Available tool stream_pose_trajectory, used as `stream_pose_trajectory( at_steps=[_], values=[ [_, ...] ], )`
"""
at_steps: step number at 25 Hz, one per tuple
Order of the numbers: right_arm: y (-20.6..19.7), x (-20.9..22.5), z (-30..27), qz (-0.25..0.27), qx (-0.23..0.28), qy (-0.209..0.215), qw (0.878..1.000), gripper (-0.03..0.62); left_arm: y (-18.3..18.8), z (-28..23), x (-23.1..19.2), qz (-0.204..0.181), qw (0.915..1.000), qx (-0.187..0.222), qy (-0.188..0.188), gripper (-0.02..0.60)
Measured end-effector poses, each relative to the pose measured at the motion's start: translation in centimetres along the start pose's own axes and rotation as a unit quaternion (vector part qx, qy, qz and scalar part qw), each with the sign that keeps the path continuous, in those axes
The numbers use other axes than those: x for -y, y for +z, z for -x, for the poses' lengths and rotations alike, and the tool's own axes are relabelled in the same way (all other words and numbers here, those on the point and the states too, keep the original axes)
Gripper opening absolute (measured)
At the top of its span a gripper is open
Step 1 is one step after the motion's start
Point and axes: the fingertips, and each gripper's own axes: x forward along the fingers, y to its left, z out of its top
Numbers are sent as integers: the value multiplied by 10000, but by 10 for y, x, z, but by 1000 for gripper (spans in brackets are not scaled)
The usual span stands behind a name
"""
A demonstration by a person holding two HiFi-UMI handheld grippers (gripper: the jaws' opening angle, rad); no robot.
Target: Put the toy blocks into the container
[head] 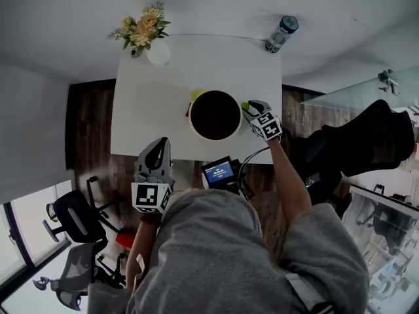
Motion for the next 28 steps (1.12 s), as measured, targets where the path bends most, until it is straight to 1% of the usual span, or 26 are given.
stream_pose_trajectory(
  at_steps=[6, 10, 14, 18, 23, 28],
  values=[
    [30, 10, 24, 115, 354, -184, 9991, 173, 0, -5, 4, 27, 10000, -1, -40, 5],
    [62, 19, 44, 234, 712, -324, 9967, 173, 7, -16, 7, 18, 9999, 84, -101, 5],
    [100, 21, 65, 376, 1141, -459, 9917, 173, 14, -22, 11, -38, 9997, 157, -177, 5],
    [140, 18, 87, 563, 1567, -525, 9846, 173, 14, -25, 12, -16, 9997, 158, -185, 5],
    [191, 9, 112, 856, 2076, -553, 9729, 173, 19, -27, 14, -21, 9996, 216, -188, 5],
    [238, -14, 137, 1184, 2540, -453, 9589, 173, 19, -24, 9, 17, 9997, 236, -115, 5]
  ],
)
